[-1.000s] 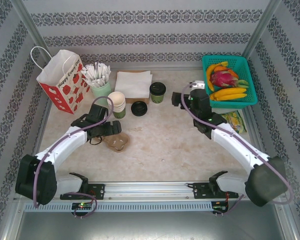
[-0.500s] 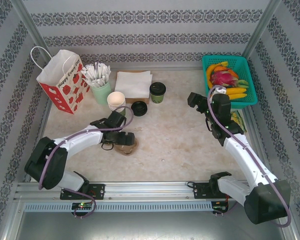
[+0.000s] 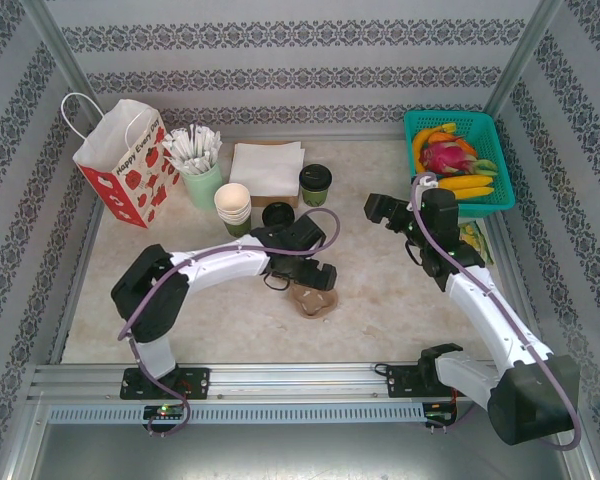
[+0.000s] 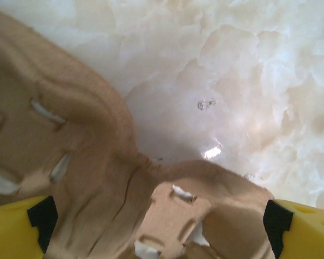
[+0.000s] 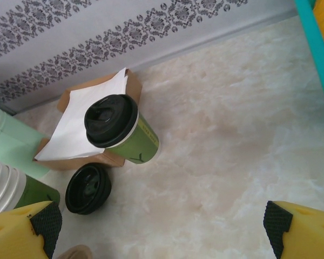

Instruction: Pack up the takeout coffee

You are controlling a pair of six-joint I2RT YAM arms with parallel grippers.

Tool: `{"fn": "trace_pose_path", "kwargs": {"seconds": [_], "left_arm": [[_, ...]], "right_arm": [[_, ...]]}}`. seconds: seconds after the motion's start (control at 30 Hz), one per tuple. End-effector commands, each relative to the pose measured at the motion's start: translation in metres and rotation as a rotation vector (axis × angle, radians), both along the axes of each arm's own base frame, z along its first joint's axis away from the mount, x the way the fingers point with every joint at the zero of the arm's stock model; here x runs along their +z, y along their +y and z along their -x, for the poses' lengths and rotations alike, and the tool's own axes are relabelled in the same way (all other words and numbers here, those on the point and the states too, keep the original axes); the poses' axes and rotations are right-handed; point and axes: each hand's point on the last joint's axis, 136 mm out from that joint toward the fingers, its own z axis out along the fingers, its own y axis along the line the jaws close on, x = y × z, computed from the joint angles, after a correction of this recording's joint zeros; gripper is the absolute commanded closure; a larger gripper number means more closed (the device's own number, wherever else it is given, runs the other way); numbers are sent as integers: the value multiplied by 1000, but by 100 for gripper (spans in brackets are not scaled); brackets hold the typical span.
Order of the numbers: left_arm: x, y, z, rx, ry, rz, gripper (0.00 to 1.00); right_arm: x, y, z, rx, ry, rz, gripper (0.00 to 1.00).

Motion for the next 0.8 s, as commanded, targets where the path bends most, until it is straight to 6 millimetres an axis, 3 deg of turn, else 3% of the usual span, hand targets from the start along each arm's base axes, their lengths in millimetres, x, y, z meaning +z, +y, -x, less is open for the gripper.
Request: {"fn": "trace_pose_path", "kwargs": {"seconds": [0.0,0.13,0.27,0.5,0.63,0.77], "left_arm": [[29,37,1,37,-87,-84,0],[83,92,-23,208,-333,-123,0],[133,166,-41,511,-441,-96,0],[194,315,-35,1040,-500,-110,0],[222,356,-45,1156,-529,-27,0],[223,376,-65,1220,-423,107,0]], "right_arm": [[-1,3,2,25,-10,0,2],[-2,0,-1,-11,-29,-27,2],[1,6,-4,-7,-43,-72,2],[3,18,-7,28,-54,-85,2],[8,23,-10,30,-63,-104,2],[12,30,-11,47,-67,-107,2]]}}
